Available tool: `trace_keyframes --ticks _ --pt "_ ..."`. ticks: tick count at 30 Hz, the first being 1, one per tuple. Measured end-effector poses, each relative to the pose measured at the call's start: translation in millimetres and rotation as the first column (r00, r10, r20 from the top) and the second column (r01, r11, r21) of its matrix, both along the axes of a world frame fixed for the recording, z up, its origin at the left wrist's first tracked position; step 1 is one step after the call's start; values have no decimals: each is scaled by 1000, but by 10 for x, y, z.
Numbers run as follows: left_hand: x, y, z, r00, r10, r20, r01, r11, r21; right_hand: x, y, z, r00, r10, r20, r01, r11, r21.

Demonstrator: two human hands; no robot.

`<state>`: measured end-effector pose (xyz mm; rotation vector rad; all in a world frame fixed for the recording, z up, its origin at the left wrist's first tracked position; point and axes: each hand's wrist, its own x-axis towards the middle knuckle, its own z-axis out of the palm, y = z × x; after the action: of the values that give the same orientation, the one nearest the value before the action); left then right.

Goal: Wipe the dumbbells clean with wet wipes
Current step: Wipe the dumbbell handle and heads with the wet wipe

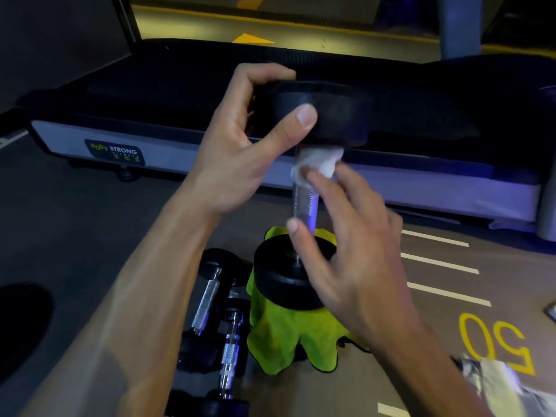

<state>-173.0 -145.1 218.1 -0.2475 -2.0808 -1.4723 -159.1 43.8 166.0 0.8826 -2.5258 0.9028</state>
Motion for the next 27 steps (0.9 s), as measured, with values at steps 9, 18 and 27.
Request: trace_keyframes --ticks 9,18,27 --pt "25 -19 25 1000 29 8 -29 999 45 -28 75 -193 999 40 28 -38 997 -72" --pt "10 30 101 988 148 38 -148 989 7 -114 126 -252 964 99 248 -39 971 -235" --pt "-11 -2 102 994 96 43 -99 992 76 -388 117 -266 906 217 363 -67 921 -383"
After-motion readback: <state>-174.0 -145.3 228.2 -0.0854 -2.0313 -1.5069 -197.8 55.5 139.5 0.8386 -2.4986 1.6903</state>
